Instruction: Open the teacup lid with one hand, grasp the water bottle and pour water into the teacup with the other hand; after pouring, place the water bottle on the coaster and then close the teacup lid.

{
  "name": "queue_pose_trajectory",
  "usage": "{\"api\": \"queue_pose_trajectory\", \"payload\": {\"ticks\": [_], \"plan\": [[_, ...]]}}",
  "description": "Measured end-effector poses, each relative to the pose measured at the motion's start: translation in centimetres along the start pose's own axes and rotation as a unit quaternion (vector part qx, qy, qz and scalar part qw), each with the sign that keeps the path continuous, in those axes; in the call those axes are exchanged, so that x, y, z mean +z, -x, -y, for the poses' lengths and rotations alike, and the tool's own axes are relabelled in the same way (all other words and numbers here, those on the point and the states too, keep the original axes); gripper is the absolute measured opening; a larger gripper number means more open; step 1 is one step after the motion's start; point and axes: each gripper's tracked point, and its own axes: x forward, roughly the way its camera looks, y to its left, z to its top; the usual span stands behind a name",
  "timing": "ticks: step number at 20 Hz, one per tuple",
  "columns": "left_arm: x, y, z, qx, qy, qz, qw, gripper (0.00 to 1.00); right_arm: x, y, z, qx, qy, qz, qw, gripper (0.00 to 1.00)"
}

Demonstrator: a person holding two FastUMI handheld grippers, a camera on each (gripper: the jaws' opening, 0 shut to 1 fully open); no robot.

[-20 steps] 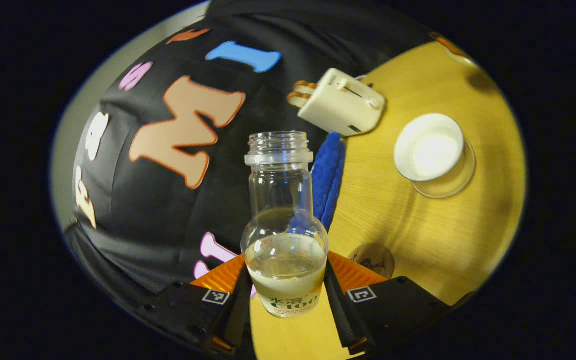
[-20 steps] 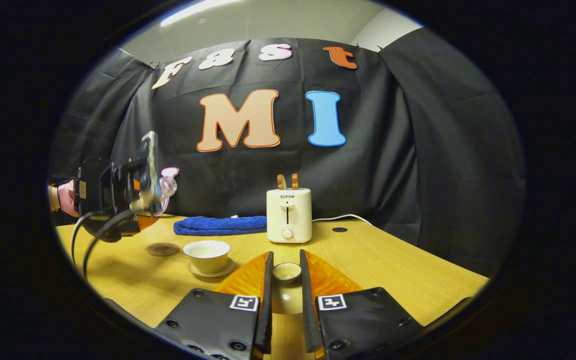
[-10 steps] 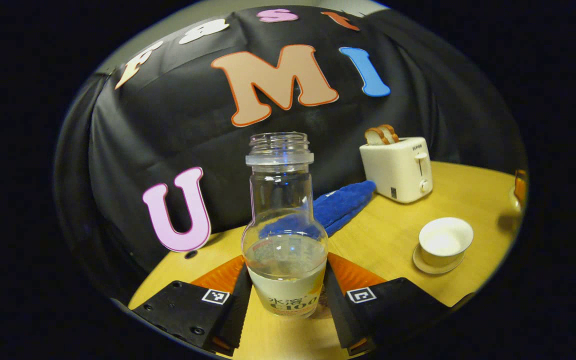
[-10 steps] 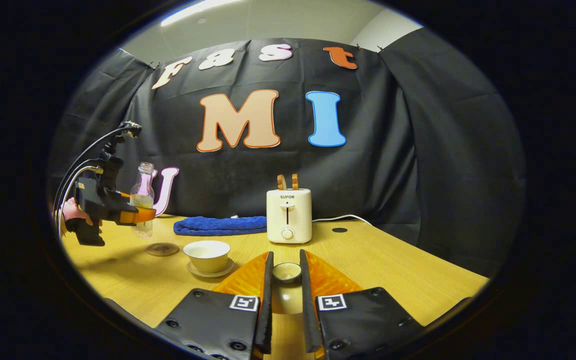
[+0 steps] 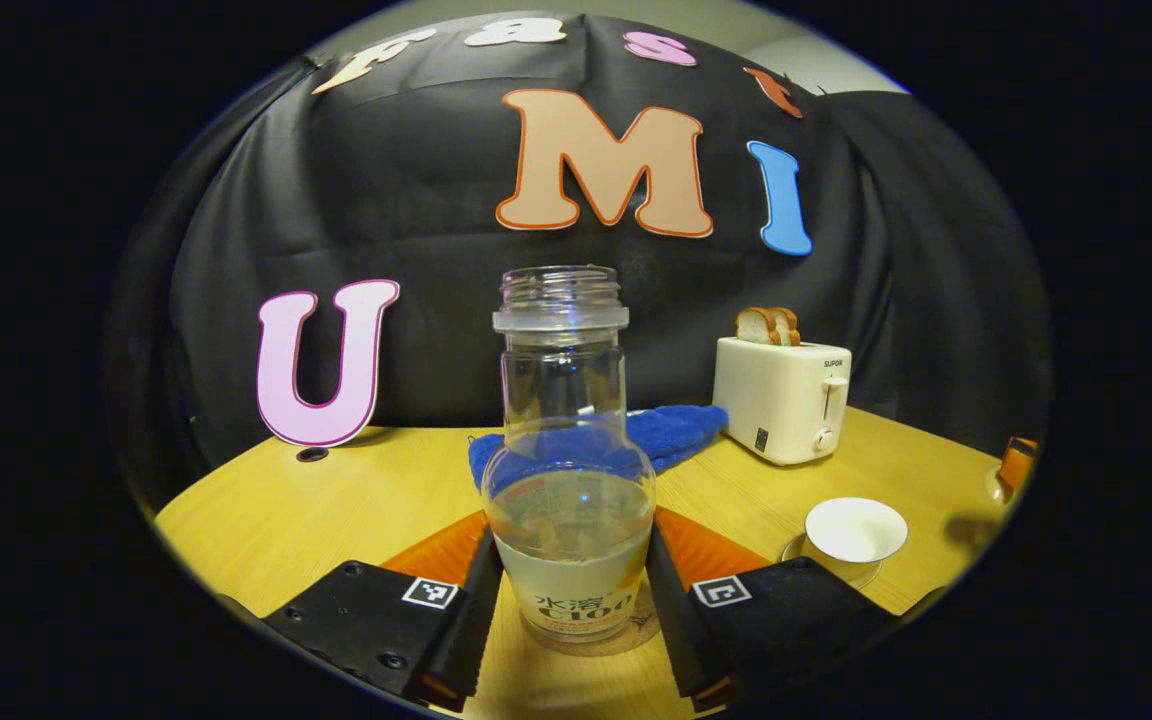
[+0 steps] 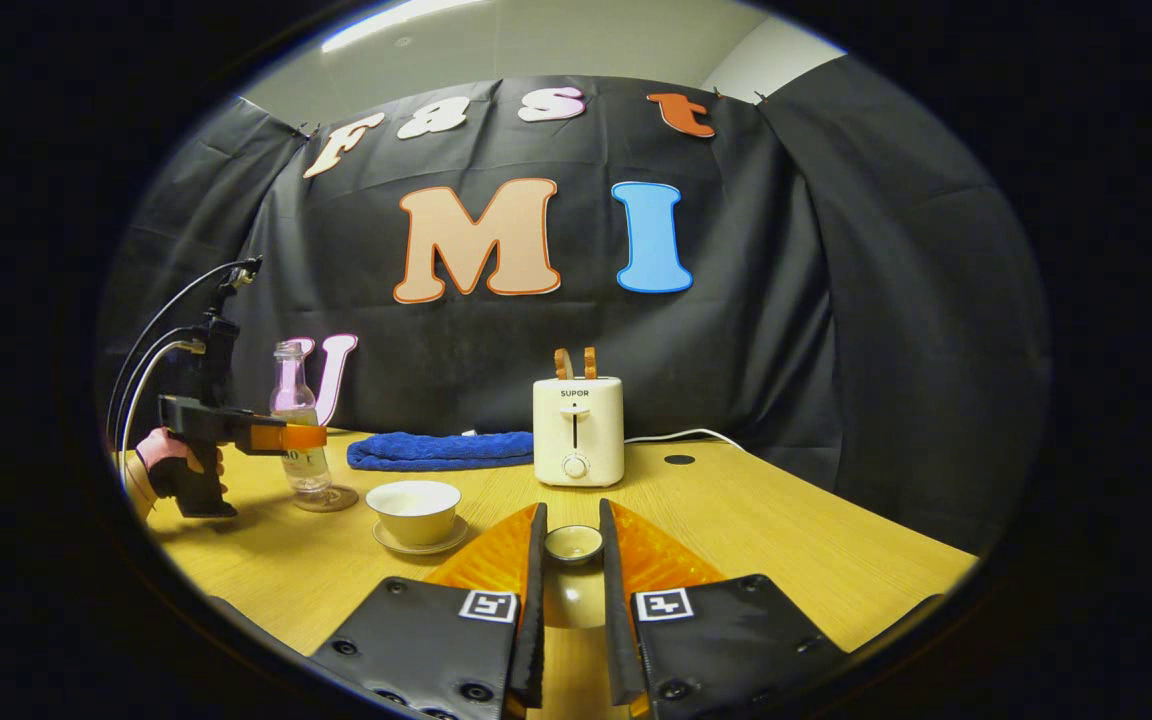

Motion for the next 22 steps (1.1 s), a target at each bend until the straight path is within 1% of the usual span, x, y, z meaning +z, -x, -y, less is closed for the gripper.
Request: {"api": "queue_pose_trajectory", "payload": {"ticks": [3, 7, 11, 18, 19, 20, 21, 22], "plan": [[-0.9, -0.6, 0.0, -0.003, 0.004, -0.01, 1.0, 0.7, 0.0, -0.1, 0.1, -0.003, 0.0, 0.0, 1.0, 0.29], [-1.7, -0.9, 0.8, -0.017, 0.006, -0.024, 1.0, 0.7, 0.0, -0.1, 0.1, -0.003, 0.0, 0.0, 1.0, 0.29], [-1.7, -1.0, 0.8, -0.018, 0.007, -0.023, 1.0, 0.7, -0.1, -0.1, 0.1, -0.003, 0.0, 0.0, 1.0, 0.29], [-2.1, -0.8, 0.9, -0.024, 0.006, -0.032, 0.999, 0.75, -0.1, -0.1, 0.1, -0.003, 0.0, 0.0, 1.0, 0.28], [-2.2, -0.7, 0.8, -0.025, 0.006, -0.033, 0.999, 0.76, 0.0, -0.1, 0.1, -0.003, 0.0, 0.0, 1.0, 0.29], [-2.1, -0.8, 0.8, -0.023, 0.007, -0.03, 0.999, 0.9, 0.0, -0.1, 0.1, -0.003, 0.0, 0.0, 1.0, 0.29], [-1.6, -0.4, 0.6, -0.023, 0.01, -0.024, 0.999, 0.98, 0.0, -0.1, 0.1, -0.003, 0.0, 0.0, 1.0, 0.29], [-1.2, -0.2, 0.4, -0.021, 0.013, -0.017, 1.0, 0.97, -0.1, -0.1, 0.1, -0.003, 0.0, 0.001, 1.0, 0.29]]}}
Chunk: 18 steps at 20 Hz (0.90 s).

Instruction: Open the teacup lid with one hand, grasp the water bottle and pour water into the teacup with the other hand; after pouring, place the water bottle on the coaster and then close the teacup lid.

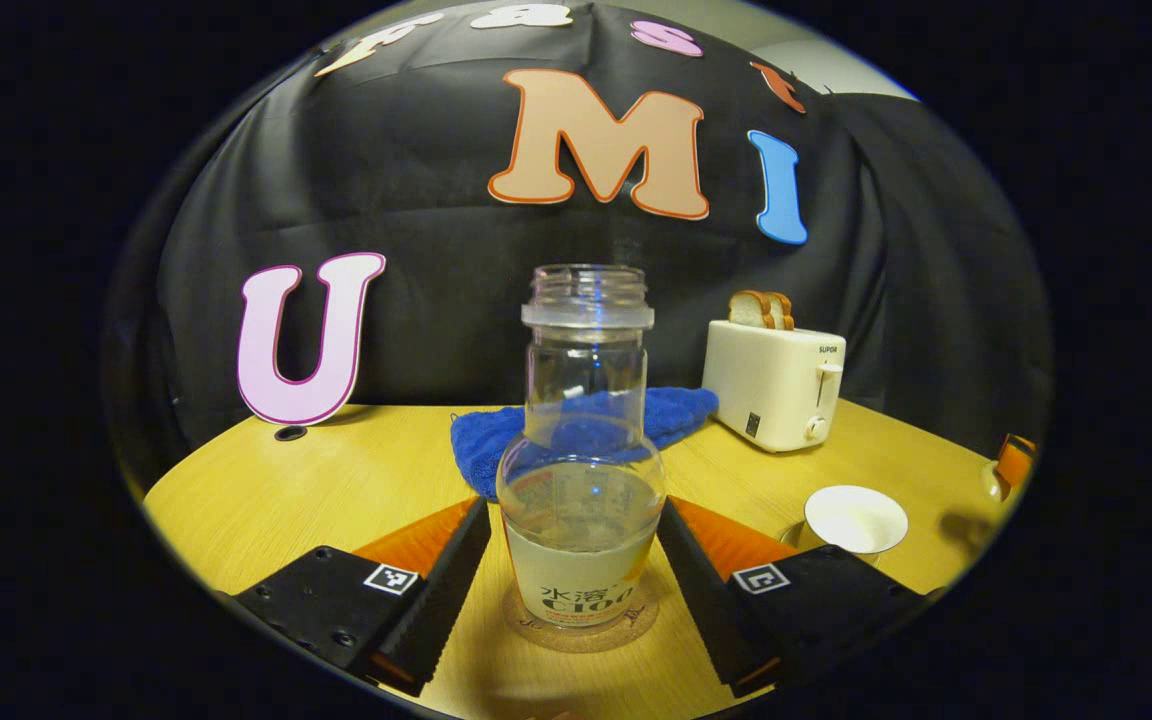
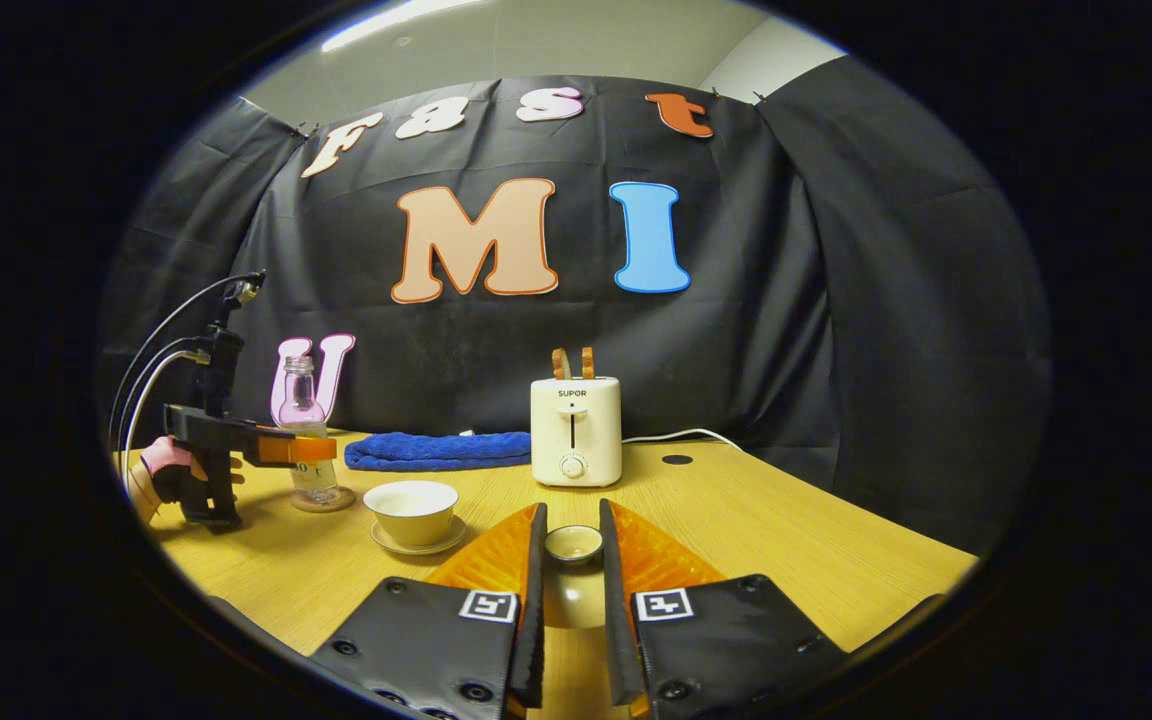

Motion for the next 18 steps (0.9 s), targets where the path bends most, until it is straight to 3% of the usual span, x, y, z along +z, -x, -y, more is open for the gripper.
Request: {"api": "queue_pose_trajectory", "payload": {"ticks": [13, 18], "plan": [[0.7, 6.3, -0.3, -0.004, -0.004, 0.042, 0.999, 0.97, 0.0, 0.0, 0.0, 0.0, 0.0, 0.001, 1.0, 0.29], [-0.7, 9.3, -1.5, 0.013, -0.019, 0.04, 0.999, 0.97, 0.1, 0.1, -0.3, 0.007, 0.0, 0.001, 1.0, 0.28]]}}
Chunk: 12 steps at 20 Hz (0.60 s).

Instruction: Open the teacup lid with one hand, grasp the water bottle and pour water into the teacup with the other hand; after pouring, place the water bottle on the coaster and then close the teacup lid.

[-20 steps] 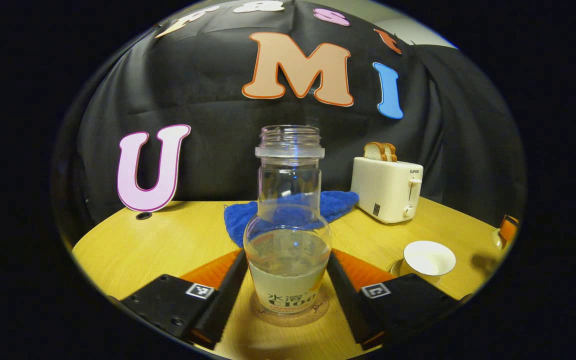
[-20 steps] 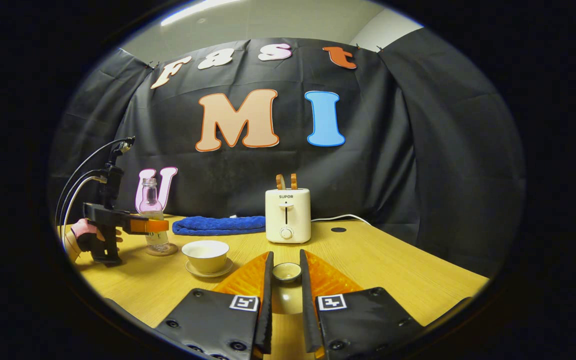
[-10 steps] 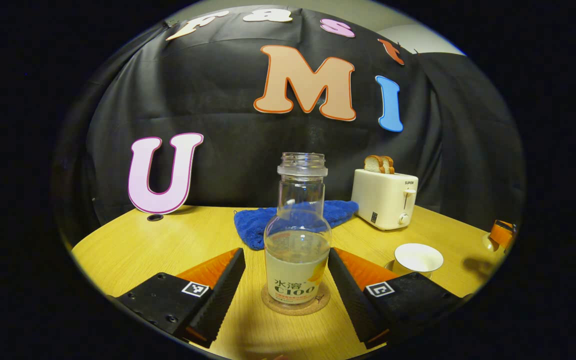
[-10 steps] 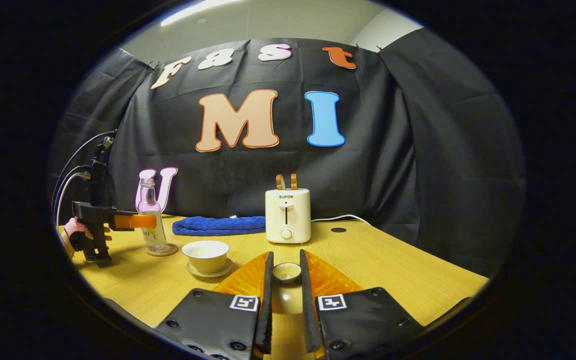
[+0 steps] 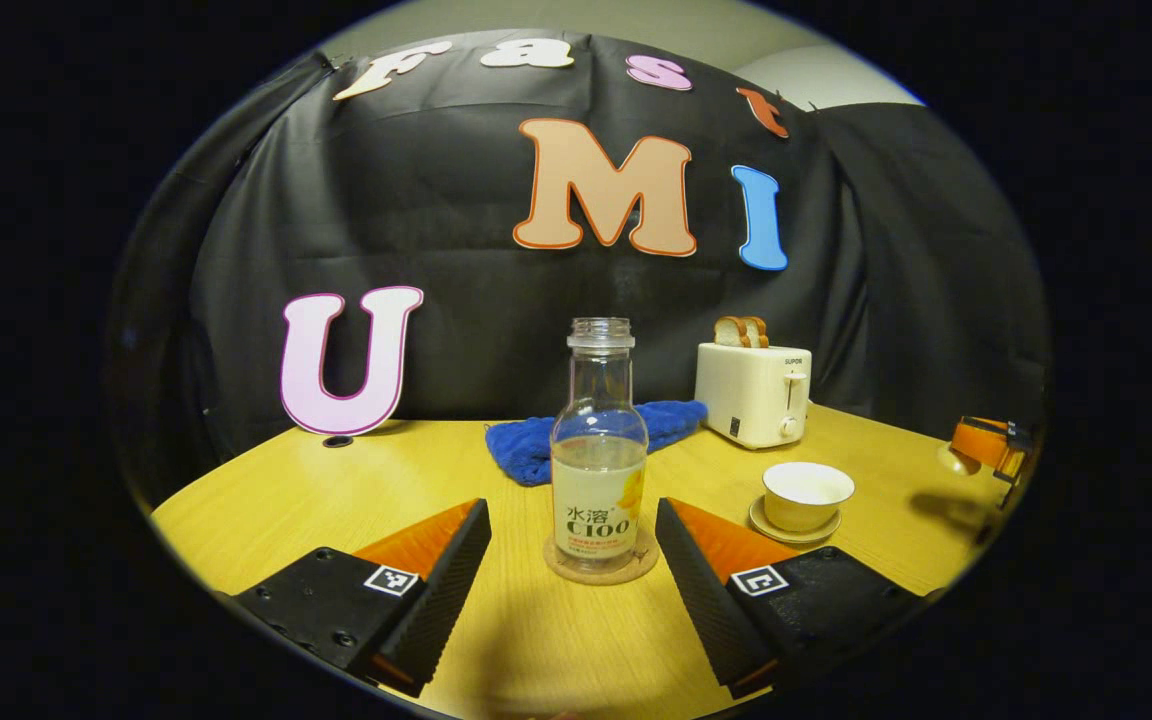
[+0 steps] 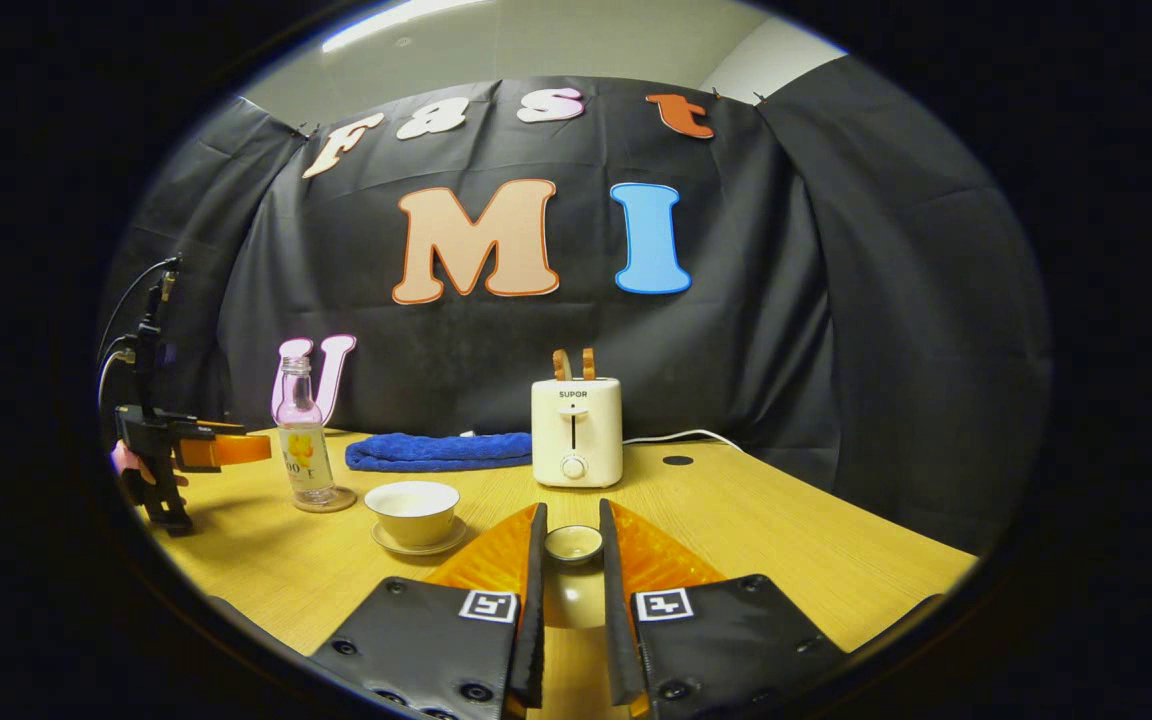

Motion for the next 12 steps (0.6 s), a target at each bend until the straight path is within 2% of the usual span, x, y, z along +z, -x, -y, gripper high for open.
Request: {"api": "queue_pose_trajectory", "payload": {"ticks": [6, 12], "plan": [[-0.4, 2.3, -1.1, 0.022, -0.015, 0.01, 1.0, 0.97, -0.1, -0.4, -2.2, 0.039, -0.002, -0.002, 0.999, 0.29], [-0.6, 2.8, -1.7, 0.03, -0.008, 0.017, 0.999, 0.97, -0.4, -3.4, -7.3, 0.094, -0.003, -0.004, 0.996, 0.29]]}}
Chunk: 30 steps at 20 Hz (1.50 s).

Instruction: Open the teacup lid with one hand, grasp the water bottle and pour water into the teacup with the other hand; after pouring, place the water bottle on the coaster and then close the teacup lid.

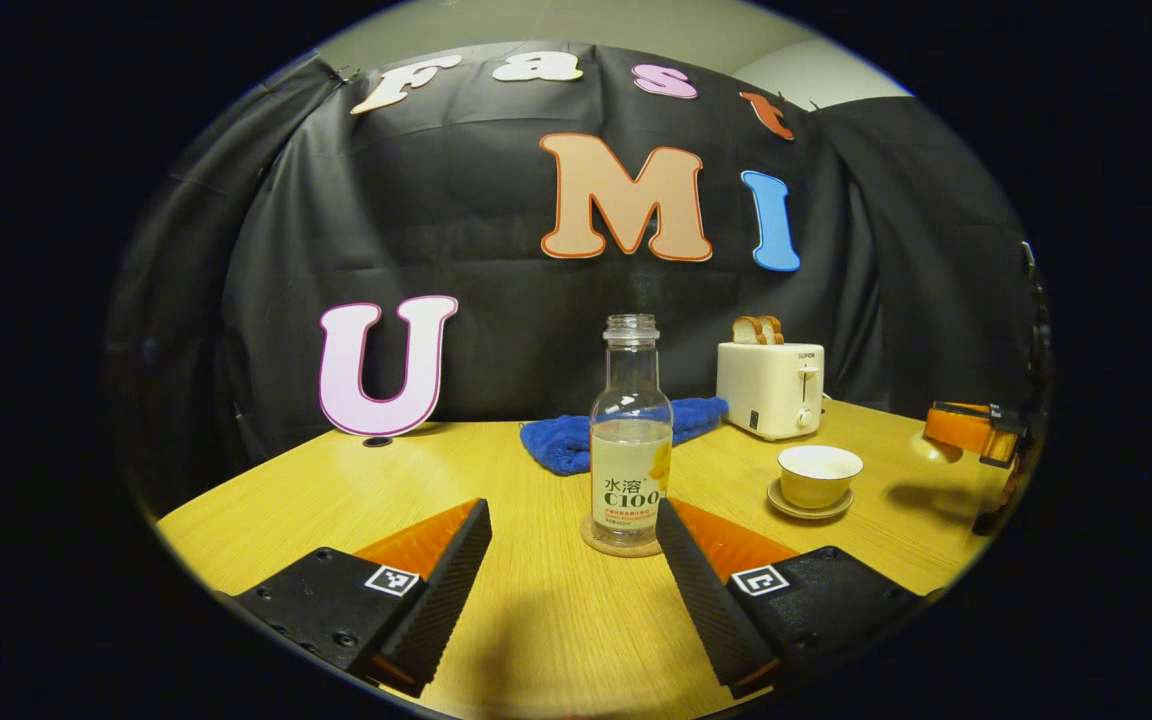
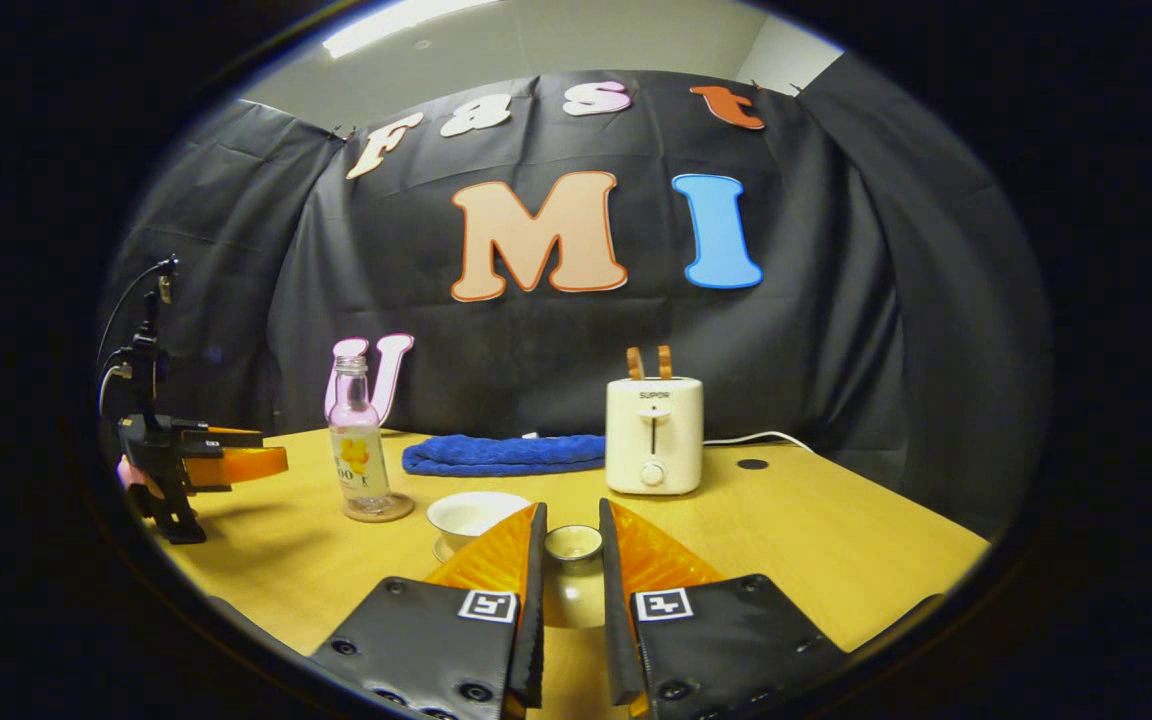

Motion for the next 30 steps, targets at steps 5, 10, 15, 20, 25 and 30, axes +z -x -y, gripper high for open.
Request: {"api": "queue_pose_trajectory", "payload": {"ticks": [5, 10, 15, 20, 25, 30], "plan": [[0.8, 0.6, 0.1, -0.005, 0.006, 0.026, 1.0, 0.97, -0.3, -3.9, -3.7, 0.04, -0.002, -0.003, 0.999, 0.29], [1.0, 0.6, 0.2, -0.005, 0.002, 0.039, 0.999, 0.97, -0.3, -6.7, -5.3, 0.058, -0.002, -0.004, 0.998, 0.29], [1.1, 0.7, 0.2, -0.005, 0.001, 0.04, 0.999, 0.97, -1.1, -8.9, -6.4, 0.076, -0.003, -0.022, 0.997, 0.29], [1.2, 0.7, 0.2, -0.006, 0.001, 0.04, 0.999, 0.97, -1.7, -9.5, -7.4, 0.098, 0.004, -0.047, 0.994, 0.29], [1.1, 0.6, 0.2, -0.006, 0.001, 0.04, 0.999, 0.97, -2.4, -9.9, -7.6, 0.102, 0.006, -0.069, 0.992, 0.29], [1.2, 0.7, 0.1, -0.004, 0.001, 0.04, 0.999, 0.97, -2.5, -9.9, -7.4, 0.099, 0.003, -0.073, 0.992, 0.32]]}}
